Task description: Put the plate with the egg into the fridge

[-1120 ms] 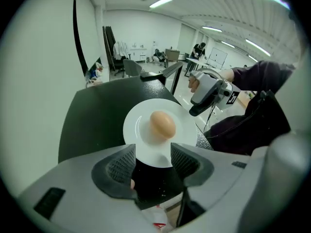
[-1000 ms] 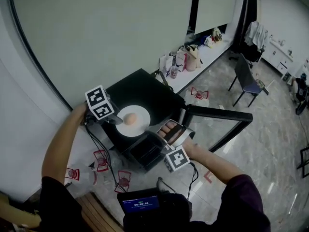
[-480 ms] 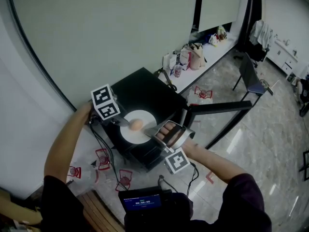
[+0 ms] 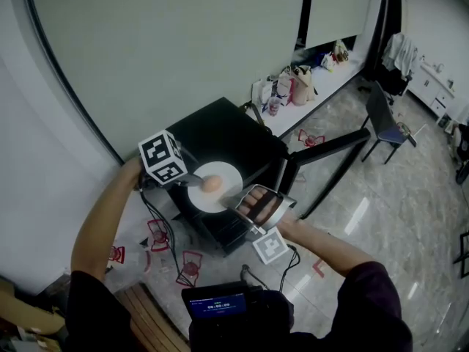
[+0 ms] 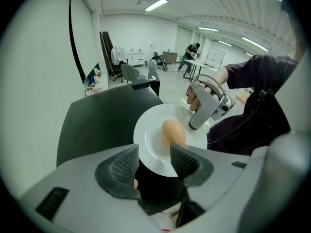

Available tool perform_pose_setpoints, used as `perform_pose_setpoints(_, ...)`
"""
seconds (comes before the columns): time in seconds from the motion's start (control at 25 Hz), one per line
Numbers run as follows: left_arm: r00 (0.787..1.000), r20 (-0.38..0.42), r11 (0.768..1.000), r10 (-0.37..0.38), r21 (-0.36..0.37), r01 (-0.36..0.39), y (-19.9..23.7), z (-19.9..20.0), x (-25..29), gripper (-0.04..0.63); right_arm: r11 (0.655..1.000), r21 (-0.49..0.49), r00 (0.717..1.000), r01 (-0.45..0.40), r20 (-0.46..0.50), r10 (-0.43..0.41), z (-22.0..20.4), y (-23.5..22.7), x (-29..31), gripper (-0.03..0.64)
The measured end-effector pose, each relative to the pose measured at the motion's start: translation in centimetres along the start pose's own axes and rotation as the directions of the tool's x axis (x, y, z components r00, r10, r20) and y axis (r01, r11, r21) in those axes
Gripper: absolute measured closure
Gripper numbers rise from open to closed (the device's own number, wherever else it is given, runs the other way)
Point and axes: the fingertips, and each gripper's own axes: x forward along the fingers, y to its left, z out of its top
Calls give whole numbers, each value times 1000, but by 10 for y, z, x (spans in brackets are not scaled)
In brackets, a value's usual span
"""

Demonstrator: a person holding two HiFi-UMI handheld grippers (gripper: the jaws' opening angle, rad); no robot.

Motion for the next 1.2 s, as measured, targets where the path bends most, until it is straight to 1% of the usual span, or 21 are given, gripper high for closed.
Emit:
perform_pose_setpoints(0.12,997,40,997,69,27,-71,-19,5,-15,408,1000,-6,1000,19,-18,-19,8,-6,-12,585)
perform_pose_setpoints(0.2,989,75,991,125,43,-129,-29,11,-26,408,1000,-1,999,22,-32,-22,12,-8,-17,586)
perform_pose_setpoints(0.32,969,121,973,217,48,-224,-40,12,-35,410,999,11,998,37,-57,-36,16,-4,-20,589)
perform_pose_setpoints(0.4,955,154,964,255,36,-264,-50,9,-40,410,998,18,996,53,-78,-52,19,-3,-22,594)
perform_pose_setpoints(0.52,936,197,955,291,-4,-296,-64,2,-45,415,997,38,992,66,-109,-61,23,-3,-23,597)
perform_pose_setpoints(0.72,896,244,928,371,-56,-369,-83,-9,-50,534,995,80,988,56,-147,-44,31,0,-30,597)
perform_pose_setpoints(0.8,879,261,916,398,-69,-395,-91,-13,-53,565,994,96,986,60,-158,-44,35,-1,-33,597)
perform_pose_setpoints(0.88,866,277,908,416,-76,-412,-97,-17,-53,582,992,115,985,58,-169,-38,39,-1,-35,597)
perform_pose_setpoints(1.04,863,286,908,417,-87,-410,-110,-19,-51,584,989,128,982,76,-184,-51,46,-7,-41,597)
perform_pose_setpoints(1.2,851,301,902,430,-94,-422,-123,-13,-45,584,988,133,981,80,-184,-55,50,-6,-52,597)
